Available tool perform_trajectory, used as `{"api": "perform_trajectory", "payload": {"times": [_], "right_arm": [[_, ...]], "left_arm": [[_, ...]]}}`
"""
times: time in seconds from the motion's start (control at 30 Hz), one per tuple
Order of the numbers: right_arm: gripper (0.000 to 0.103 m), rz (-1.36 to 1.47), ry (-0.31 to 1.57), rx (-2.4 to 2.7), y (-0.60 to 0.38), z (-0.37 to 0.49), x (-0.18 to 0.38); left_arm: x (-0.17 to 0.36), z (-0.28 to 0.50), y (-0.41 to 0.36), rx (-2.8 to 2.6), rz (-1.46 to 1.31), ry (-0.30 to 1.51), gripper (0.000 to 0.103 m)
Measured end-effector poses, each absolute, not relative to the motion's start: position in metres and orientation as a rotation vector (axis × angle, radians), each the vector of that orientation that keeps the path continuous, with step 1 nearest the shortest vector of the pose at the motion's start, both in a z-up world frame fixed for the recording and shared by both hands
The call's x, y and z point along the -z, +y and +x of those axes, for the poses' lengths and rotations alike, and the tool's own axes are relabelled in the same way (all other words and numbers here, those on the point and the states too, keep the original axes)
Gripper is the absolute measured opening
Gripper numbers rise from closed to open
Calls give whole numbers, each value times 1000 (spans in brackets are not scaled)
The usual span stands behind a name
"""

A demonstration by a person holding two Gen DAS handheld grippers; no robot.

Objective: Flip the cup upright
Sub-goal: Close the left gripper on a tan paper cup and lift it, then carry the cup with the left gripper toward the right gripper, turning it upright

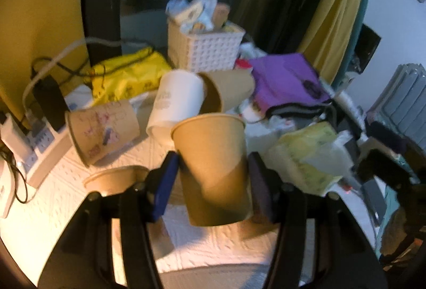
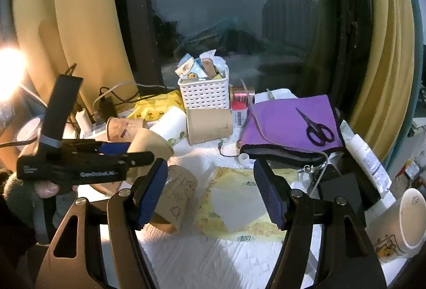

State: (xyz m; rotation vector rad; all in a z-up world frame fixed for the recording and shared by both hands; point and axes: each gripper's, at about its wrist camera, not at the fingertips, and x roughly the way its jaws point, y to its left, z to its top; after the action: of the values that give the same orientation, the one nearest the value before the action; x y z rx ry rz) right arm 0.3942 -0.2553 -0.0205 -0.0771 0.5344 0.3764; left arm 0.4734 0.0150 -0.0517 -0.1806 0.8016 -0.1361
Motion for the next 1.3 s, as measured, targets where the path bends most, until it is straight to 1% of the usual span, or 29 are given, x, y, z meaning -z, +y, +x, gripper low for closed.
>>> {"api": "perform_trajectory", "payload": {"times": [0.3, 0.6, 0.9, 1.3], "right_arm": [[70, -72, 501, -384, -255, 362, 3], [70, -66, 481, -414, -247, 313, -17], [70, -85, 477, -468, -227, 255, -23], [70, -92, 515, -544, -209, 196, -5]], "left_arm": [[2, 414, 5, 144, -142, 649, 56], [-22, 336, -4, 129, -104, 541, 56], [-12, 258, -4, 79, -94, 496, 56], [21, 166, -5, 30, -138, 479, 56]]}}
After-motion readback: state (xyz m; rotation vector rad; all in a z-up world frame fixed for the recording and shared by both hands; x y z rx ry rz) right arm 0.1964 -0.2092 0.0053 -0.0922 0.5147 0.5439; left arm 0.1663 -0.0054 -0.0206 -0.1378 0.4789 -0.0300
